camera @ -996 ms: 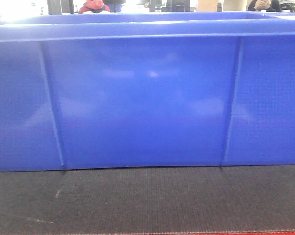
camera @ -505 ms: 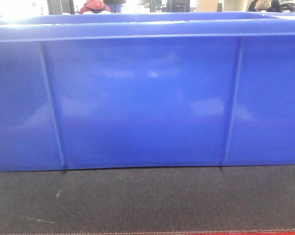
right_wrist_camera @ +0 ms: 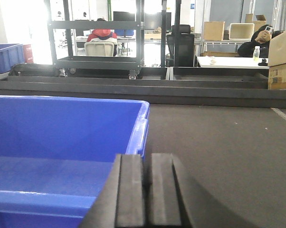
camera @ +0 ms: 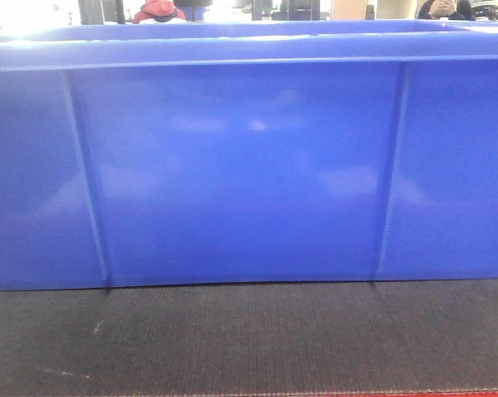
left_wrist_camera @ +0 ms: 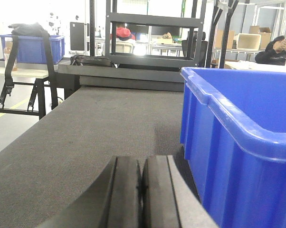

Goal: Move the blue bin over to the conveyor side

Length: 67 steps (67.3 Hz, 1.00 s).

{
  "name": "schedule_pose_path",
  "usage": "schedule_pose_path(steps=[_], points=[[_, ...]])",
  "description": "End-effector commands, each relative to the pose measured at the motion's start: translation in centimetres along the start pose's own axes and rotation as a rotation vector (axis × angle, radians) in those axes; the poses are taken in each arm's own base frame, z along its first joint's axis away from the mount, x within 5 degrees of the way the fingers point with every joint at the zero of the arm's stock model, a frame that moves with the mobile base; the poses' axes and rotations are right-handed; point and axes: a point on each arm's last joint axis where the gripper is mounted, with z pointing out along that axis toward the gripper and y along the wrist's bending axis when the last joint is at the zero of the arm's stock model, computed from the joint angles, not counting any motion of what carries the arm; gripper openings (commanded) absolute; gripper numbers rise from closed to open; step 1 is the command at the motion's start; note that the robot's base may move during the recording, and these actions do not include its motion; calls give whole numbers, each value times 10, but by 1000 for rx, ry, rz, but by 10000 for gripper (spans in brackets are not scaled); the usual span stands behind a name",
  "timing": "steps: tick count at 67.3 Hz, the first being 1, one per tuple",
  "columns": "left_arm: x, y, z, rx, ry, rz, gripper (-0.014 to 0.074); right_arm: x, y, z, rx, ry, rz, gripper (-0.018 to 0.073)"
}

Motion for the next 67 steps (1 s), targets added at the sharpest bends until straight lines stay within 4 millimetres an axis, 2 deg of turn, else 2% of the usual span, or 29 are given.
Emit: schedule_pose_path(steps=[1, 50, 59, 67], points=[[-2, 0, 0, -3, -31, -6, -6, -2, 0, -1, 7, -28, -18, -85], [-2, 0, 0, -3, -31, -6, -6, -2, -2, -2, 22, -30, -48, -85], [-2, 0, 0, -3, -31, -6, -6, 14, -3, 3, 70, 33, -40, -85], [-2, 0, 0, -3, -31, -6, -6, 37, -5, 12, 127, 78, -20, -85]])
